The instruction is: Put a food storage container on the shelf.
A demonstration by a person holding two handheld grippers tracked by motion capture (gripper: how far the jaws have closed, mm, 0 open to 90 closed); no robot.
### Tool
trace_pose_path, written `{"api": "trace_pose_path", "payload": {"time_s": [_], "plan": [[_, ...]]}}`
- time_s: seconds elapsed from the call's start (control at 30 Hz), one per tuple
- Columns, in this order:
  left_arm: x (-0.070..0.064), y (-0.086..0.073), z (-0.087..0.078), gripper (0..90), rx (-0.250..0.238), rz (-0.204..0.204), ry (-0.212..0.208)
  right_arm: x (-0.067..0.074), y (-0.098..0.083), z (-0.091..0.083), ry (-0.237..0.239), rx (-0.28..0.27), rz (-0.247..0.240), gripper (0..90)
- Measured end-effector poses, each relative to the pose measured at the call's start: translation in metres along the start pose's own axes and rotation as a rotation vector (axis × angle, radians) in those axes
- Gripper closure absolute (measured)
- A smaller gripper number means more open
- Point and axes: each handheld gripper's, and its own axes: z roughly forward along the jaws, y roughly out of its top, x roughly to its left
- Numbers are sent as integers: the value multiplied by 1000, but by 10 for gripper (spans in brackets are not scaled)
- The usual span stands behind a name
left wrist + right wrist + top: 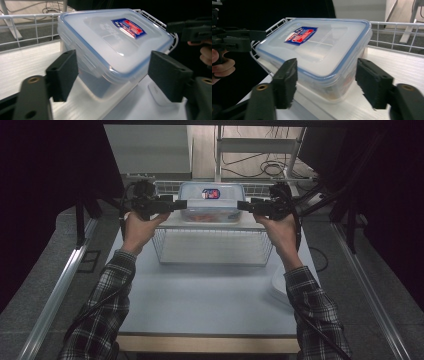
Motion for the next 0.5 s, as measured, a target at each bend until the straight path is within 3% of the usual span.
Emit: {"api": "trace_pose_path", "payload": {"time_s": [0.23, 0.5], "plan": [[-18, -18, -14, 116, 27, 110, 34, 6, -13, -10, 14, -12, -51, 203], [-24, -45, -24, 51, 30, 158, 35, 11, -35, -16, 12, -16, -116, 111]]}}
